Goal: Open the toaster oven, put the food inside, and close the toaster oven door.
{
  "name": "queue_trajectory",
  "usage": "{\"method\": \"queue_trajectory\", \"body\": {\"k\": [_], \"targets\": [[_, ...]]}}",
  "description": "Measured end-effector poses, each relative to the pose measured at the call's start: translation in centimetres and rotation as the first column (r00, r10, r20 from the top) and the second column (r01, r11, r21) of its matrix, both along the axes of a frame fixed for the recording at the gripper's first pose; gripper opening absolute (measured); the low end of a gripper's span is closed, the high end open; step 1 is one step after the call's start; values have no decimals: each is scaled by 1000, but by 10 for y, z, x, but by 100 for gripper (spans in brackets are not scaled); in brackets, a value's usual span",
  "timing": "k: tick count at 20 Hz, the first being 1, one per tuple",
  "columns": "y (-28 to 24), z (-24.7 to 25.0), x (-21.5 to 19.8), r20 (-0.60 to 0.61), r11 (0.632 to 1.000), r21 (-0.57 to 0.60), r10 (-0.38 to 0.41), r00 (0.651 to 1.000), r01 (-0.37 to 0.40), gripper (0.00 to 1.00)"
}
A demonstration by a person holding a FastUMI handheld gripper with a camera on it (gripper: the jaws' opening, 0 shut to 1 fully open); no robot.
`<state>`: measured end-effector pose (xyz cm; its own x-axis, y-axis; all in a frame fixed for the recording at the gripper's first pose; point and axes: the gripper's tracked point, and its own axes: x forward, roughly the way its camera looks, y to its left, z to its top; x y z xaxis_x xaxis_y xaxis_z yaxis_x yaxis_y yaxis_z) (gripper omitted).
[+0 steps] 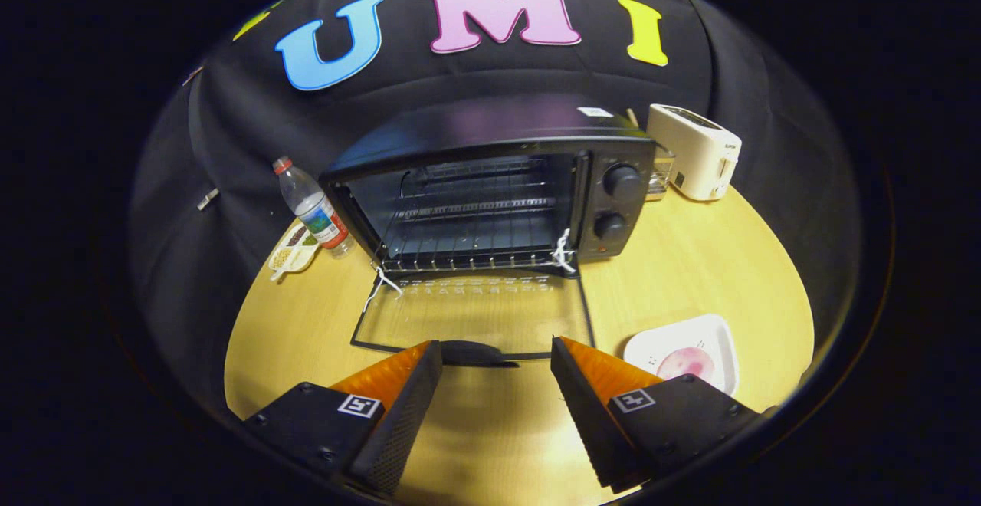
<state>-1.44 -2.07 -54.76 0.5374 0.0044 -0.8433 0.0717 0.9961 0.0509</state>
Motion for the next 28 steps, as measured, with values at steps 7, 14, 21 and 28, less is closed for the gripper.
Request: {"method": "queue_trajectory", "body": {"k": [7,14,21,28], "targets": [[-151,7,-40,-110,997,-16,-77,991,75,97],[-231,-43,-54,-247,996,-1,-84,965,86,97],[-250,-79,-67,-360,999,32,-22,933,35,84],[-249,-92,-72,-408,999,37,-3,913,20,33]]}}
